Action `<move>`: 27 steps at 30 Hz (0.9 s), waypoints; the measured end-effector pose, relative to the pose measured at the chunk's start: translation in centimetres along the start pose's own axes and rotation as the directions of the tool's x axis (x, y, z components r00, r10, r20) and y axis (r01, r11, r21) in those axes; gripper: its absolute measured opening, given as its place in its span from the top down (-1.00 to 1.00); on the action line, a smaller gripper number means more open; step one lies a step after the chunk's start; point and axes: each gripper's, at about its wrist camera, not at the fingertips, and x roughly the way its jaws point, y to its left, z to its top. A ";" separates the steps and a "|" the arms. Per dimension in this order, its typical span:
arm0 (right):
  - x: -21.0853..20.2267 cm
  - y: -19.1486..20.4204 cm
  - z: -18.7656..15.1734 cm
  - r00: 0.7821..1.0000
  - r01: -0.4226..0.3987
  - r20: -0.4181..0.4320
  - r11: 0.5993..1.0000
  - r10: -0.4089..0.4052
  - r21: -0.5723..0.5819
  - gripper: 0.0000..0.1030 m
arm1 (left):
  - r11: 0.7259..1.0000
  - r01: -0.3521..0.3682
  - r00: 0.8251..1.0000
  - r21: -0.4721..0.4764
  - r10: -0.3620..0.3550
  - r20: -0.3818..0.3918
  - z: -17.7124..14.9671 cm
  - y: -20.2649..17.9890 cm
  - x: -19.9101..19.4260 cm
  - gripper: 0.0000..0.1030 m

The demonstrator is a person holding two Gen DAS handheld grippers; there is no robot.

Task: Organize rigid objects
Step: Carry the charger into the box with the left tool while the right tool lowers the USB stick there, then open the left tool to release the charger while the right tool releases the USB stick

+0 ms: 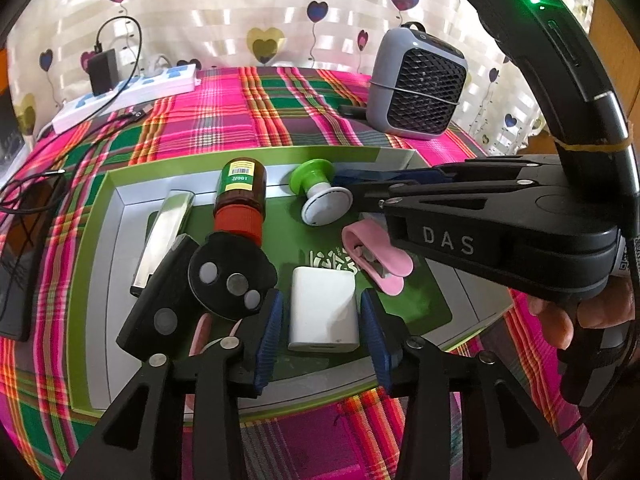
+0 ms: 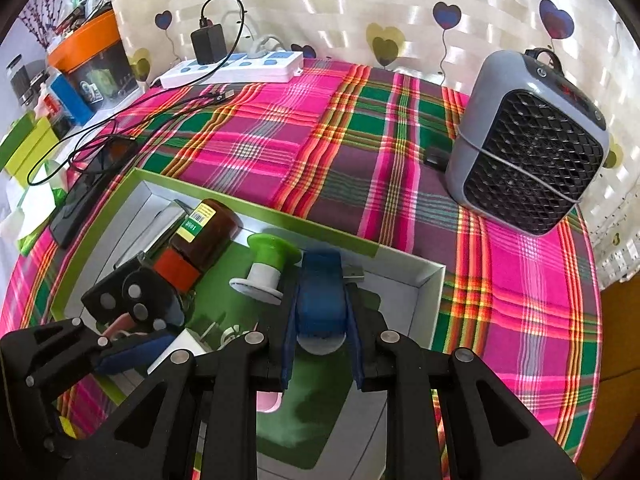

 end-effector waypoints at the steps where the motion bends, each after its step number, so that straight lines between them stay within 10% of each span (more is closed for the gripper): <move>1: 0.0 0.0 0.0 1.000 -0.001 0.001 1.000 0.001 0.000 0.55 | 1.000 -0.002 1.000 0.004 0.002 0.000 0.0 -0.1 0.0 0.20; 27: -1.6 0.5 -0.5 0.999 -0.005 0.053 1.000 0.003 0.029 0.26 | 1.000 -0.024 0.999 0.009 0.024 0.021 -0.3 -0.2 -1.5 0.13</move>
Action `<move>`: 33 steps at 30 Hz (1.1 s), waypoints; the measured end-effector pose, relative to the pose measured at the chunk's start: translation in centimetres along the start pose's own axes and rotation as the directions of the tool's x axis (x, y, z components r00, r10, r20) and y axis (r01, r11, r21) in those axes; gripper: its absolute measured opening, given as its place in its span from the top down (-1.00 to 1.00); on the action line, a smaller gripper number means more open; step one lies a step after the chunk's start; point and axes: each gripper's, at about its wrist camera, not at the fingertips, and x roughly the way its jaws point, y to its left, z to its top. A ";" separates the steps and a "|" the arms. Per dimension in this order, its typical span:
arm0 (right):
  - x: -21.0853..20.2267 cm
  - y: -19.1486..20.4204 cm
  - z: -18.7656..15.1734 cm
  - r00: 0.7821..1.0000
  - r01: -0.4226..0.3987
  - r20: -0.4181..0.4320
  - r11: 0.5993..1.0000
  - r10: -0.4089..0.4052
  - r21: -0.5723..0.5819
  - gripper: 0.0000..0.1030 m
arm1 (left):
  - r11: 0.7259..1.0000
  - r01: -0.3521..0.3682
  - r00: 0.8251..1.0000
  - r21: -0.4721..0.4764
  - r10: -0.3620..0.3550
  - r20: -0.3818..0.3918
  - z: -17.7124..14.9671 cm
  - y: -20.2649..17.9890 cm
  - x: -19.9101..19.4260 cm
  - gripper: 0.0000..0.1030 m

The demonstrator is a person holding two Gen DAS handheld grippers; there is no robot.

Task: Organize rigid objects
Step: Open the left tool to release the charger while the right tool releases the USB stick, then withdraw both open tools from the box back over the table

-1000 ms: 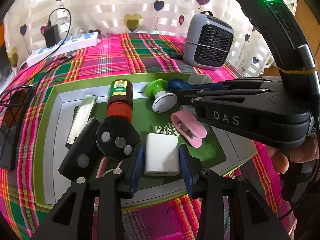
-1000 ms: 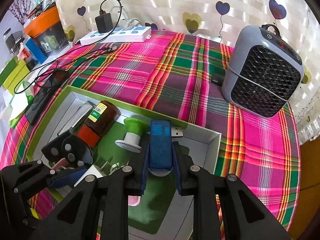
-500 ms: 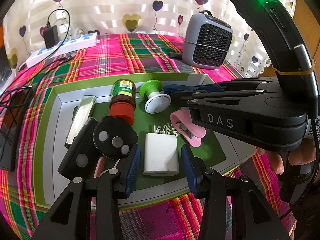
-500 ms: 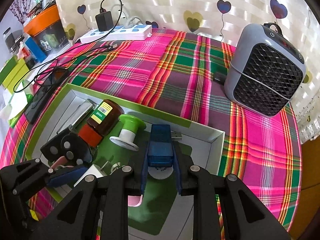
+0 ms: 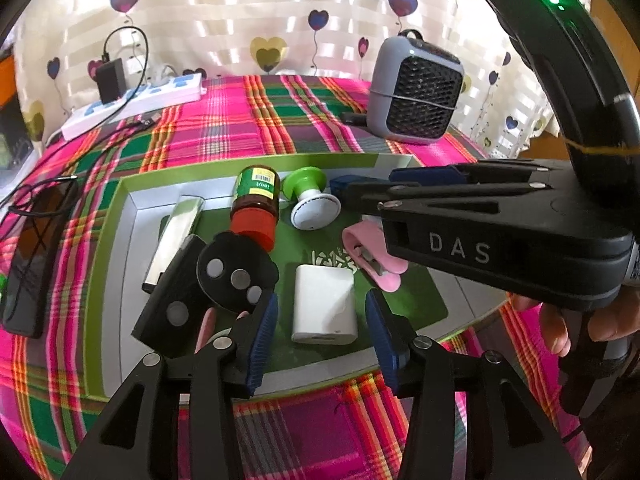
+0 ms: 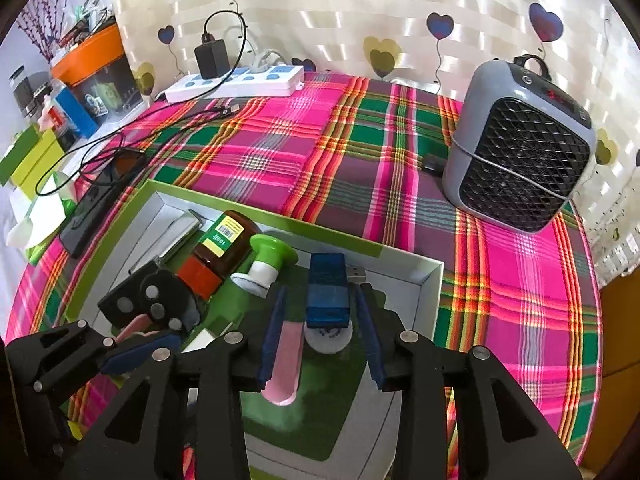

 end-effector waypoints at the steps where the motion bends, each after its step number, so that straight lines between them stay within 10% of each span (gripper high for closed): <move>1: -0.2 0.0 -0.1 1.000 0.000 0.004 1.000 0.000 0.003 0.26 | 1.000 -0.002 1.000 0.004 0.002 0.001 -0.1 -0.1 -0.2 0.13; 33: -8.1 2.6 -12.0 0.985 0.074 0.141 0.983 -0.098 0.165 0.11 | 0.984 -0.177 0.984 0.014 0.177 0.035 -8.4 -0.6 -6.1 0.12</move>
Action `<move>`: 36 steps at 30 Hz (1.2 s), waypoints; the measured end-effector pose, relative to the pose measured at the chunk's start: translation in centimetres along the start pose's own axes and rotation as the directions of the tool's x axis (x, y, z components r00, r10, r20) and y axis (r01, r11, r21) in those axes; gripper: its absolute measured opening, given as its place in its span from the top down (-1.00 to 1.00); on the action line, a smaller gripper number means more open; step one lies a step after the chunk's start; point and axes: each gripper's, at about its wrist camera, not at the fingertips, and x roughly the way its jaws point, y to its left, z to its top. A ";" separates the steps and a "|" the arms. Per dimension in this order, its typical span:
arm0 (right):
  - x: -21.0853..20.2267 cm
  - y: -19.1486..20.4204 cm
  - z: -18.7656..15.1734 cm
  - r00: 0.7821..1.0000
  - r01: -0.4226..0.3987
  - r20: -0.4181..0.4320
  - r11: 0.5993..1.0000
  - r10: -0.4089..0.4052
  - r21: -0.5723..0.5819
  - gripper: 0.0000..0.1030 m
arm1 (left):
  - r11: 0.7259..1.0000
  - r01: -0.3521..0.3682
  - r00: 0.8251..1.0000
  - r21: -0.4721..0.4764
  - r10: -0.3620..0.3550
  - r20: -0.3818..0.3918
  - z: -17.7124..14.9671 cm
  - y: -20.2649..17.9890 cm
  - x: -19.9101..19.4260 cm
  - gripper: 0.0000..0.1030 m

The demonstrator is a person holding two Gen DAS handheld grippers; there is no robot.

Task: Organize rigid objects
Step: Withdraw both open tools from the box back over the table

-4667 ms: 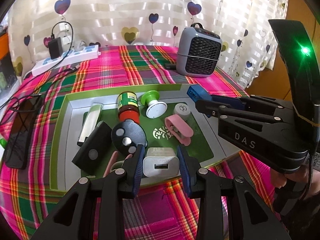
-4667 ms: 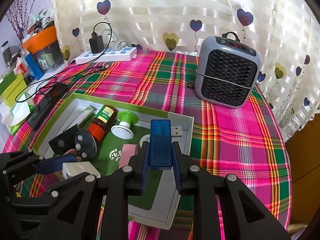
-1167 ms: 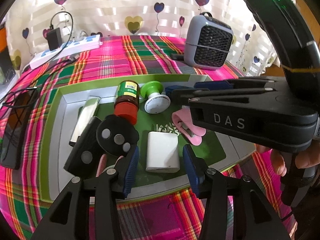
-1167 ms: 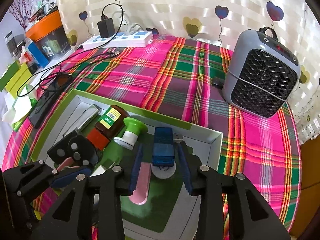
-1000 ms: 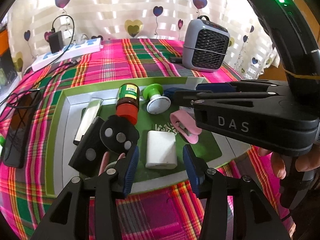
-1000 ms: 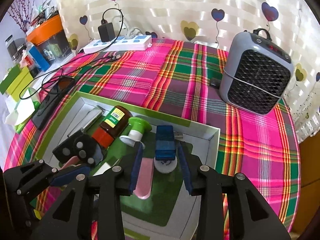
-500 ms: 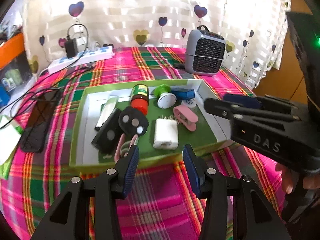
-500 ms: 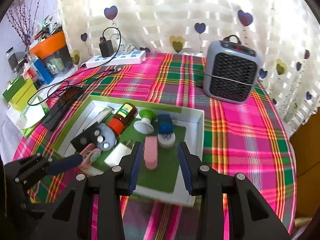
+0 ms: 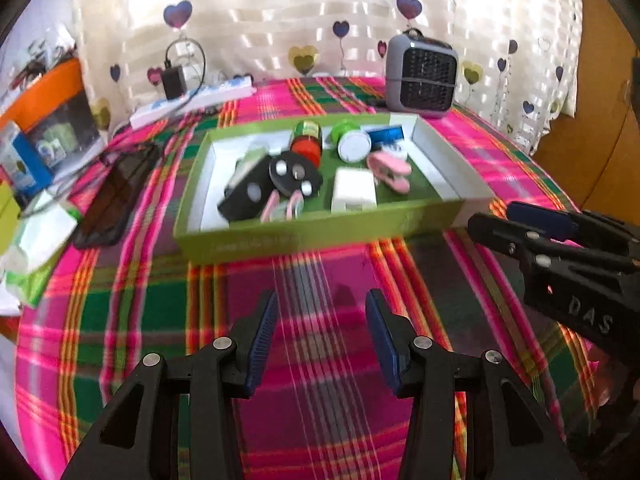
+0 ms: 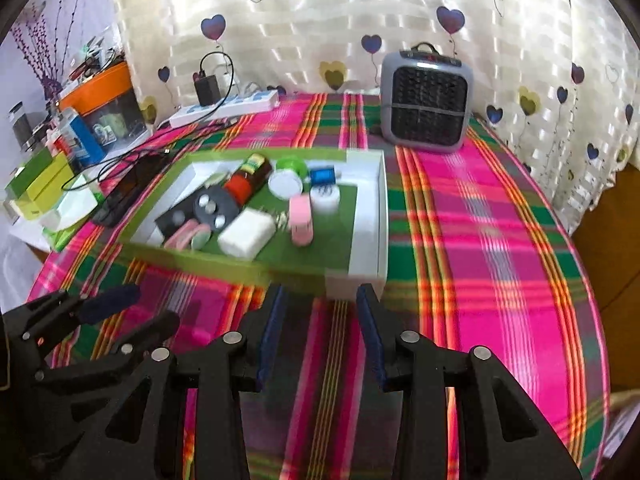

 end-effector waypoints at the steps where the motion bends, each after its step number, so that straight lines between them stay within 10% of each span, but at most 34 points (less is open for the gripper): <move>1: 0.0 0.0 -0.4 1.000 0.004 -0.003 1.000 -0.004 -0.001 0.02 | 1.000 -0.001 1.000 -0.003 0.001 -0.005 -0.2 0.0 0.1 0.12; 36: 0.6 0.3 -4.3 0.995 0.075 -0.065 0.997 -0.075 -0.004 -0.09 | 0.999 -0.032 0.999 -0.022 0.031 -0.045 -1.4 -0.5 0.5 0.12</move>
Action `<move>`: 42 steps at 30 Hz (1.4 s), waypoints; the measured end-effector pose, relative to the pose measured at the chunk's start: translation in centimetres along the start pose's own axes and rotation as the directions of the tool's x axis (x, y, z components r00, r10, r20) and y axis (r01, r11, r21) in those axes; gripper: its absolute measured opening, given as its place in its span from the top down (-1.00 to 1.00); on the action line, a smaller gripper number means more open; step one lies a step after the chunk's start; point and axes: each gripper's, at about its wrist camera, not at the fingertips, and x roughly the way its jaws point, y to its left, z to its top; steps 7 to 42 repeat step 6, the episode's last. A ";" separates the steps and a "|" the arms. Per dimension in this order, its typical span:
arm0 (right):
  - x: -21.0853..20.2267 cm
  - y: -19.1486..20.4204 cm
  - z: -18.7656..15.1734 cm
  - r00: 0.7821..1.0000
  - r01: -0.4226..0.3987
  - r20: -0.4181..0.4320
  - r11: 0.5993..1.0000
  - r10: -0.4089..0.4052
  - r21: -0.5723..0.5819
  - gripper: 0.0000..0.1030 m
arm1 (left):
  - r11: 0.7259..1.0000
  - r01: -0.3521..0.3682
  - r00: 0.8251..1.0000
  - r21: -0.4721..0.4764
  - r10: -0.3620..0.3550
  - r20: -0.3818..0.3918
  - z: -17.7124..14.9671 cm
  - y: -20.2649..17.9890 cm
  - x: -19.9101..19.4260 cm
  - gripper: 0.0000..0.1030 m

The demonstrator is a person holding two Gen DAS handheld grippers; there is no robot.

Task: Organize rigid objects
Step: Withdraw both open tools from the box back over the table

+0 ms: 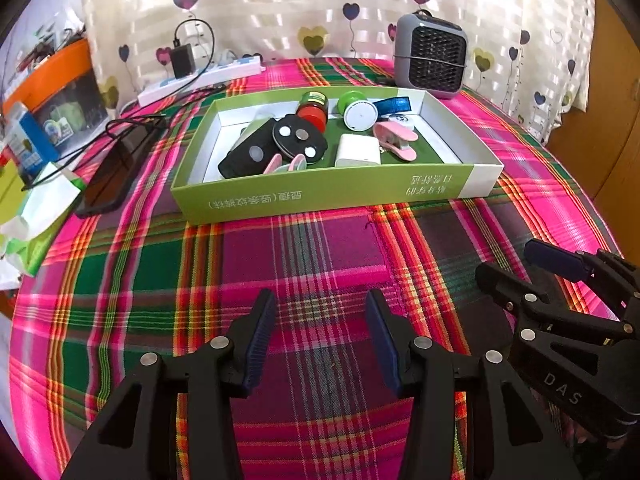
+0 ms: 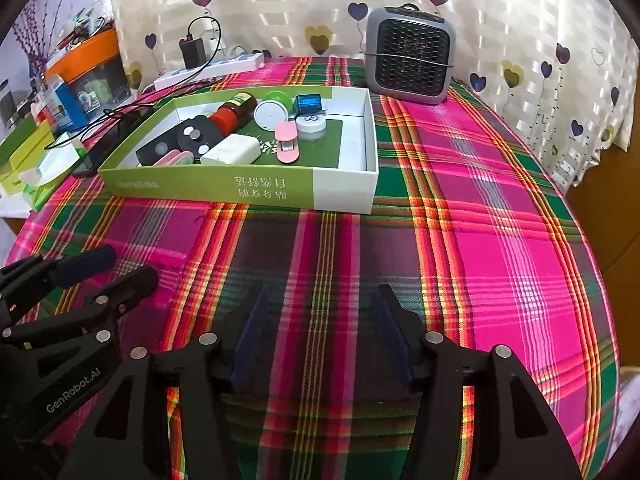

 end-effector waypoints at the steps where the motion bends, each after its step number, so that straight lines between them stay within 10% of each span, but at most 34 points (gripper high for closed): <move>1: 0.0 0.0 0.0 1.000 0.000 0.000 1.000 0.000 0.000 -0.09 | 1.000 0.000 1.000 0.000 0.000 0.000 0.0 0.0 0.0 0.12; 42: 0.0 0.0 0.0 1.000 0.000 0.000 1.000 0.000 0.000 -0.09 | 1.000 -0.001 1.000 0.002 0.001 0.000 0.0 0.0 0.0 0.12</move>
